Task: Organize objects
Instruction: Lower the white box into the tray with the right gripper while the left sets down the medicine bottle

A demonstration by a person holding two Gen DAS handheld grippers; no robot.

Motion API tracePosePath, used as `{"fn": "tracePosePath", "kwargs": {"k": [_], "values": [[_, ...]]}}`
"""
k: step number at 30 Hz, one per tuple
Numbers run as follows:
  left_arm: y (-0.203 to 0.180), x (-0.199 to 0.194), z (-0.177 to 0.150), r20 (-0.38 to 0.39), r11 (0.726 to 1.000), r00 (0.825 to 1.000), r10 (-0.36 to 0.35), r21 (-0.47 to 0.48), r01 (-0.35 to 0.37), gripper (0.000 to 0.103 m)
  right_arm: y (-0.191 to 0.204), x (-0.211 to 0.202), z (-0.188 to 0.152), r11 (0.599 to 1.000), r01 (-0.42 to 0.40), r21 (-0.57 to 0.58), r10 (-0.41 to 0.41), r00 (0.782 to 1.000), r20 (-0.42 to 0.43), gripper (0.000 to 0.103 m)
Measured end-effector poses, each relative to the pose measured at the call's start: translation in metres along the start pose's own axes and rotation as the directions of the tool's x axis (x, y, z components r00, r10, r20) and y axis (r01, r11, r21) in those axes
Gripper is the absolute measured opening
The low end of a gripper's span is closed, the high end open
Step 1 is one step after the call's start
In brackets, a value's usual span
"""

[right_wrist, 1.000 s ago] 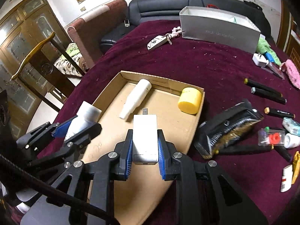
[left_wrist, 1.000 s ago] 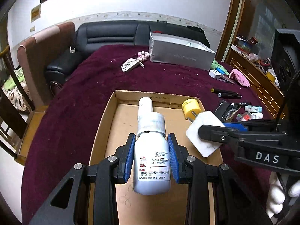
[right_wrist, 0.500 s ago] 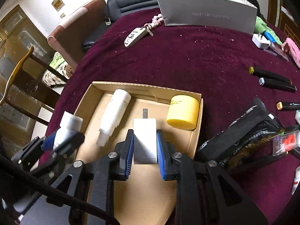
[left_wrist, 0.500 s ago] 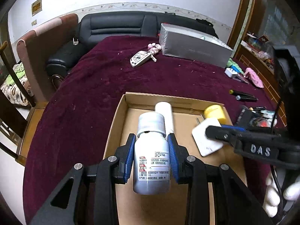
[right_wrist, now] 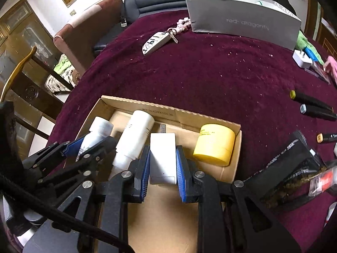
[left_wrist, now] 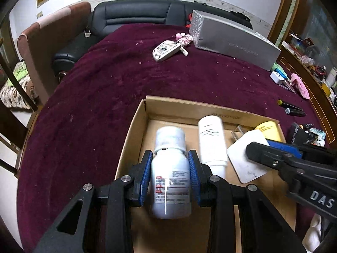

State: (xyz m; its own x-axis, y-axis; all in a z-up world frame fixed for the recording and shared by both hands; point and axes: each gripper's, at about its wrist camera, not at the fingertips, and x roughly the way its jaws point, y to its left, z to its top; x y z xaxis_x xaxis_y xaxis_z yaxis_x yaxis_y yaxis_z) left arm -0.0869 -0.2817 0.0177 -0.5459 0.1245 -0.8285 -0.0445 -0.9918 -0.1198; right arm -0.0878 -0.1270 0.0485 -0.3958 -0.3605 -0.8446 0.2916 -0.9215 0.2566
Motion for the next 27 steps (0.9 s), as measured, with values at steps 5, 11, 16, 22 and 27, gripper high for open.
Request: {"fn": "tracePosePath", "kwargs": {"k": [5, 11, 16, 22, 27], "values": [[-0.001, -0.003, -0.002, 0.023, 1.000, 1.000, 0.013, -0.002, -0.013, 0.030, 0.007, 0.003, 0.000, 0.999, 0.023, -0.035, -0.022, 1.000, 0.011, 0.021], [-0.002, -0.010, -0.002, 0.035, 1.000, 0.999, 0.004, 0.008, -0.004, 0.040, 0.009, 0.006, 0.000, 0.999, 0.029, -0.030, -0.029, 0.999, 0.015, 0.022], [-0.001, -0.026, -0.002, 0.062, 1.000, 0.998, -0.002, 0.004, 0.001, 0.041, 0.010, -0.001, -0.002, 0.999, 0.029, -0.026, -0.027, 0.999, 0.044, 0.027], [-0.004, -0.054, -0.010, 0.113, 1.000, 0.994, -0.010, -0.009, 0.012, 0.052, 0.011, -0.028, 0.000, 0.999, 0.040, -0.021, -0.037, 0.992, 0.120, 0.039], [-0.018, -0.085, -0.021, 0.169, 0.999, 0.986, -0.007, 0.032, 0.002, 0.052, 0.008, -0.052, -0.009, 0.999, 0.036, -0.015, -0.033, 0.986, 0.164, 0.045]]}}
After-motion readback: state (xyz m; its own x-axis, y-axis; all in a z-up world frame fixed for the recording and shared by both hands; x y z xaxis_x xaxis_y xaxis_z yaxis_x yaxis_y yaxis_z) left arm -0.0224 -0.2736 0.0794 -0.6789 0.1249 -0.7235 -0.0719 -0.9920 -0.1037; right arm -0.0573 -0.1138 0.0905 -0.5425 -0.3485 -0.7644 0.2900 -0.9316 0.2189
